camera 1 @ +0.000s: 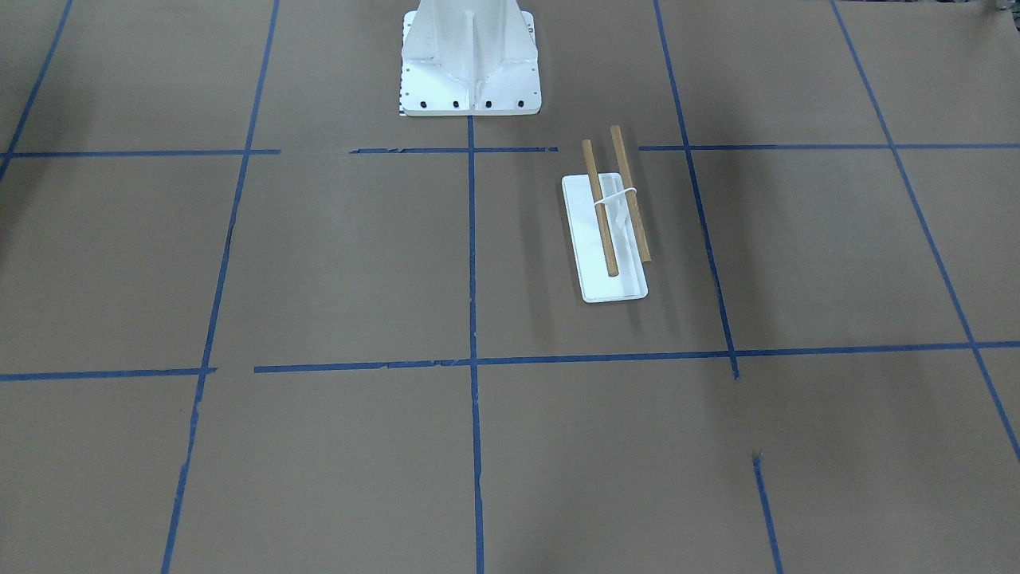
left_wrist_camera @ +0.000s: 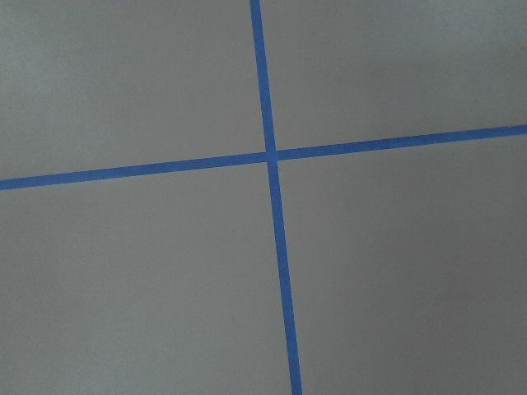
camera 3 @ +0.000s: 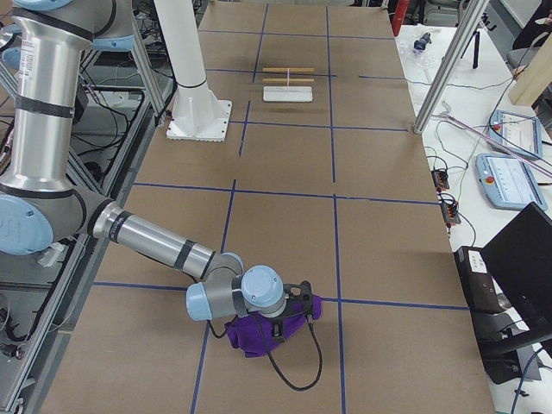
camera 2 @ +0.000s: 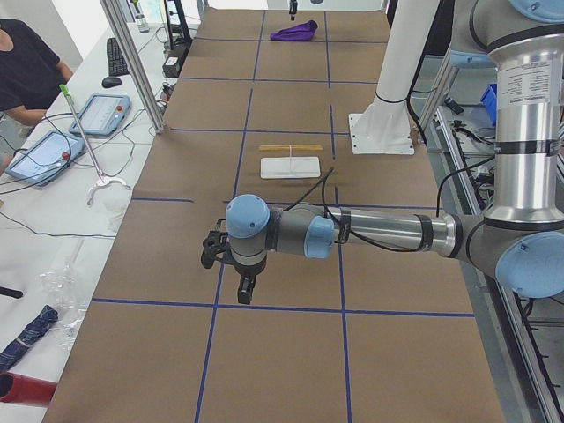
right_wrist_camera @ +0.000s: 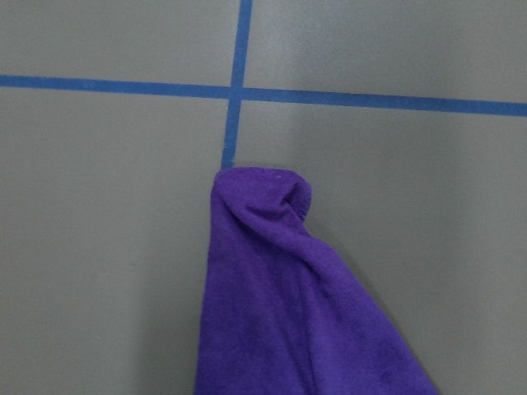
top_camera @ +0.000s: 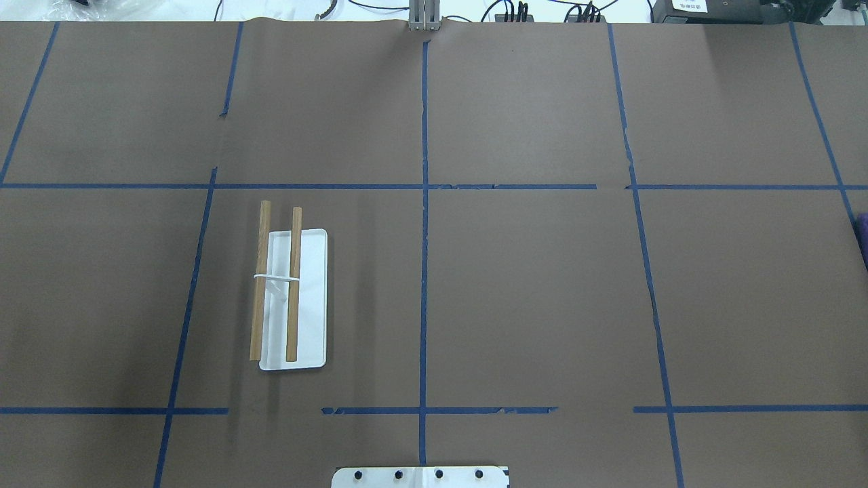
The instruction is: Hang towel on rack
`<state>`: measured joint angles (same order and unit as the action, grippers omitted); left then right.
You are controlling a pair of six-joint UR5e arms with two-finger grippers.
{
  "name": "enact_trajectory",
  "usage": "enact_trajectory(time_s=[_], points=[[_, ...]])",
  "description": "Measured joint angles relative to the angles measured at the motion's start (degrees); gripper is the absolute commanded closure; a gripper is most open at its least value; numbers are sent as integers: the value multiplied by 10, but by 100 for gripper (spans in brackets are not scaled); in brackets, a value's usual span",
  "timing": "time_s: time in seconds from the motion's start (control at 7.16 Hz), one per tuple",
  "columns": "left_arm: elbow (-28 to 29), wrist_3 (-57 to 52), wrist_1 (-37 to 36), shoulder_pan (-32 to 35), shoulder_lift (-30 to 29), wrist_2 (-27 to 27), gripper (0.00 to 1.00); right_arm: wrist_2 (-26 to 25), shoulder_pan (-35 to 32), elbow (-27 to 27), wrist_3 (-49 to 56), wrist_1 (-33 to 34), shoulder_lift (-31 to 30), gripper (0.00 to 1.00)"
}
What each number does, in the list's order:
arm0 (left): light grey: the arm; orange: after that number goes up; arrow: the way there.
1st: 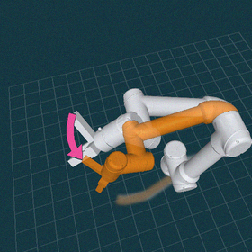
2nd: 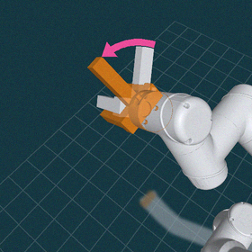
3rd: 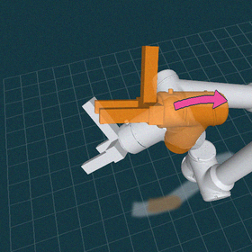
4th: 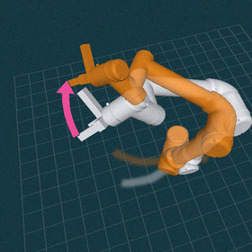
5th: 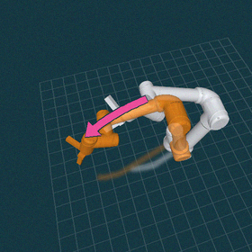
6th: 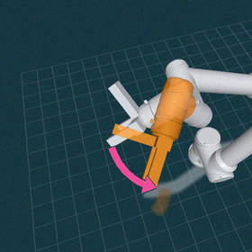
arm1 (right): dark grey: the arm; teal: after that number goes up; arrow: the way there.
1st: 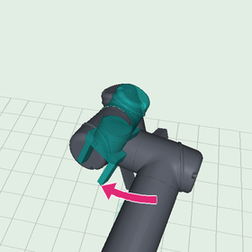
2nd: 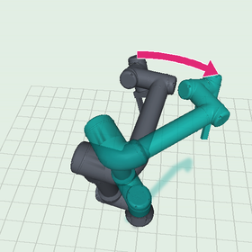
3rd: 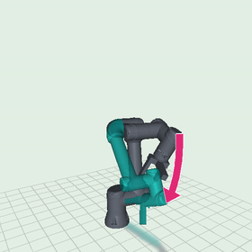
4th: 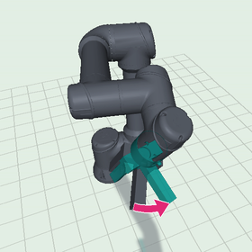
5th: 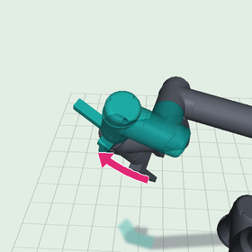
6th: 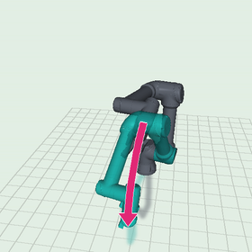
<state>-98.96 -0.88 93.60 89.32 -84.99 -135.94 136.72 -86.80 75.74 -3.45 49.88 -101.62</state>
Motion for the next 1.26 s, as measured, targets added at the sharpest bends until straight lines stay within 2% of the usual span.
enact_trajectory(time_s=[0.28, 0.56, 1.26], points=[[-3, 0, 0, 0, 0, -1, 0, -23, 41, -34, -5, -37, -1, 0], [-6, 0, 0, 1, 0, -1, 0, -34, 72, -43, -6, -42, -1, 0], [-10, 0, 1, 3, -2, 0, 0, -67, 97, -52, -6, -41, 1, 0]])
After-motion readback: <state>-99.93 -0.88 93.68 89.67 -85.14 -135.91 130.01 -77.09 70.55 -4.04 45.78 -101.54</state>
